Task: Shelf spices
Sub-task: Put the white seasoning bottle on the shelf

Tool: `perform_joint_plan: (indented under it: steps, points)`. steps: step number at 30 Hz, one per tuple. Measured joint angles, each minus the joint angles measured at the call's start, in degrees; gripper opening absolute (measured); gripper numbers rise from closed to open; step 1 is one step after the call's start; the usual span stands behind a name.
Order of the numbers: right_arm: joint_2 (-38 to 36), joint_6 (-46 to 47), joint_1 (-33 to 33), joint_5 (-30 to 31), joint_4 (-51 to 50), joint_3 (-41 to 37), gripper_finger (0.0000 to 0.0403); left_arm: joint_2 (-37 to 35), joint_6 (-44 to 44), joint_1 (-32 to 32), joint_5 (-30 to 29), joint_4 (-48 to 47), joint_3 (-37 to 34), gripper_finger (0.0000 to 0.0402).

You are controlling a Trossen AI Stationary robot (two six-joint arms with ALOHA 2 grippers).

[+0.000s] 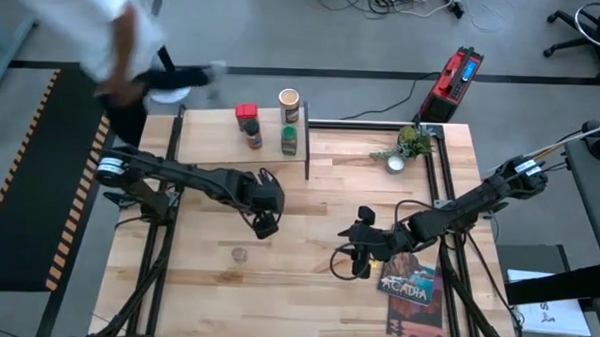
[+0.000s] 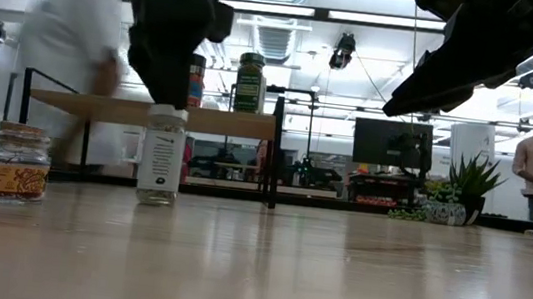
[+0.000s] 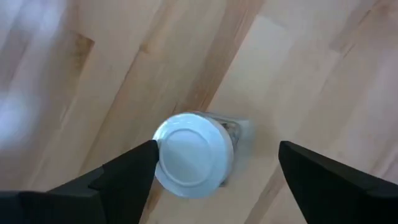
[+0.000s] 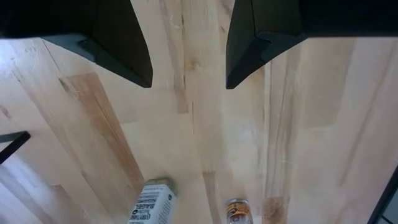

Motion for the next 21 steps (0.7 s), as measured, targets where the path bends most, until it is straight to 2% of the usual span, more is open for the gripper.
perform_joint_plan:
  steps: [12, 14, 17, 19, 21]
  points:
    - [0.0, -0.37, 0.0, 0.02, -0.01, 0.0, 0.0181, 1.25, 2.59, 0.71, 4.03, 0.1, -0.15, 0.0305]
    - [0.0, -0.37, 0.0, 0.02, 0.0, 0.0, 0.0181, 1.25, 3.52, 0.75, 8.88, -0.26, -0.15, 0.0301]
    - [0.0, -0.35, 0.0, 0.02, -0.01, 0.0, 0.0181, 1.25, 13.2, 0.09, 17.96, 0.94, -0.15, 0.0295]
    - [0.0, -0.35, -0.01, 0.02, -0.01, 0.0, 0.0181, 1.25, 21.35, -1.19, 19.2, 0.78, -0.15, 0.0291]
    - [0.0, -0.39, 0.0, 0.02, -0.01, 0.0, 0.0181, 1.23, 27.51, -2.48, 17.64, 0.58, -0.15, 0.0289]
